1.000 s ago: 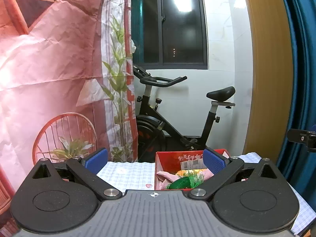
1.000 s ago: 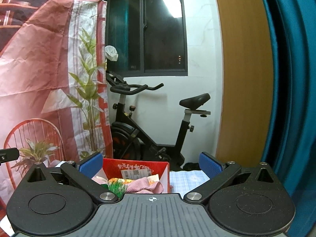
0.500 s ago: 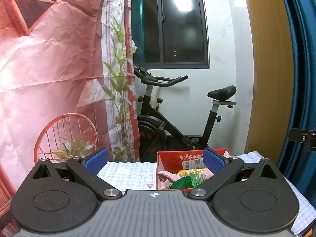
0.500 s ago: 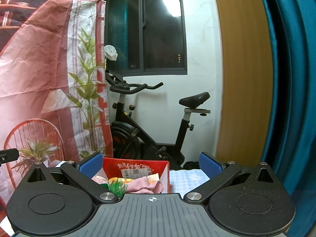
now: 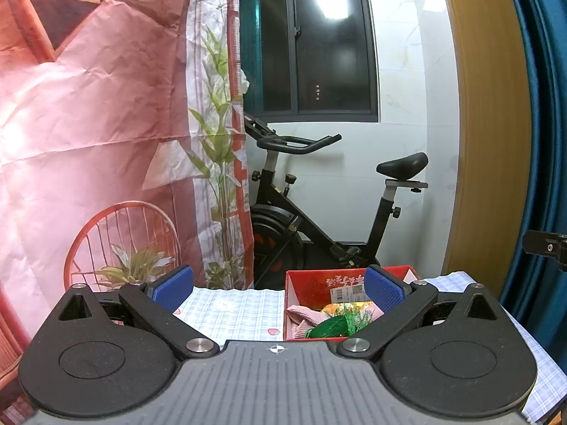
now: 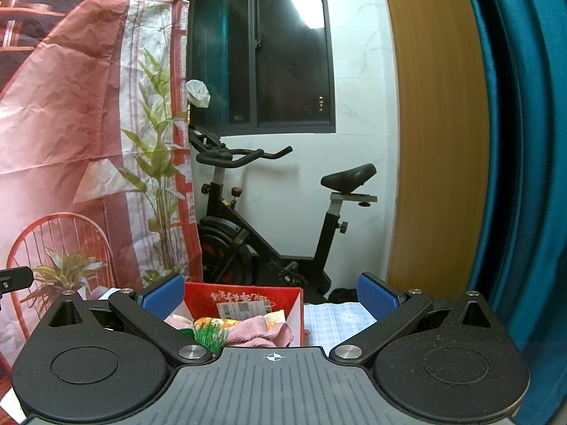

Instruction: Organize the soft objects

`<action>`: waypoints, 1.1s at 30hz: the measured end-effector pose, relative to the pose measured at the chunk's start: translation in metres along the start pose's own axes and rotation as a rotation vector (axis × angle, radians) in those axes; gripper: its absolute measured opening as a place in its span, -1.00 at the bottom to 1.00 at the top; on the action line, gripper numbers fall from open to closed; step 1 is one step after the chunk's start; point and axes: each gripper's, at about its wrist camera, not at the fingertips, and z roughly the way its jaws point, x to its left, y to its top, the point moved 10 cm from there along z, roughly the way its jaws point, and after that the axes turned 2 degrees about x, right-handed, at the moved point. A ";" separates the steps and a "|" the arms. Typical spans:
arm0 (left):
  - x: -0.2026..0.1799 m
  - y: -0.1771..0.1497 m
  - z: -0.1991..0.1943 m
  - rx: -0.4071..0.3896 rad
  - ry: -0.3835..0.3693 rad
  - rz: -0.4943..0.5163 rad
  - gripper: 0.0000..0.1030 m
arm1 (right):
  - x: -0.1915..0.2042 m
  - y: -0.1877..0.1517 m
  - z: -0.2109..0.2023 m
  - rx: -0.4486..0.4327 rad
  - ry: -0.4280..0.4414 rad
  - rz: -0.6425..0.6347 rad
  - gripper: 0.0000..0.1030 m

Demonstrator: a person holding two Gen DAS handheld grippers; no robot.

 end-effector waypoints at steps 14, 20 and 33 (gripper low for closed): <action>0.001 0.000 0.000 0.004 0.007 -0.001 1.00 | -0.001 -0.004 0.003 0.007 -0.005 -0.004 0.99; 0.002 0.000 0.000 0.005 0.007 -0.001 1.00 | -0.002 -0.004 0.003 0.006 -0.004 -0.006 0.99; 0.003 0.000 -0.002 0.007 0.015 -0.005 1.00 | -0.006 -0.004 0.002 0.009 -0.003 -0.010 0.99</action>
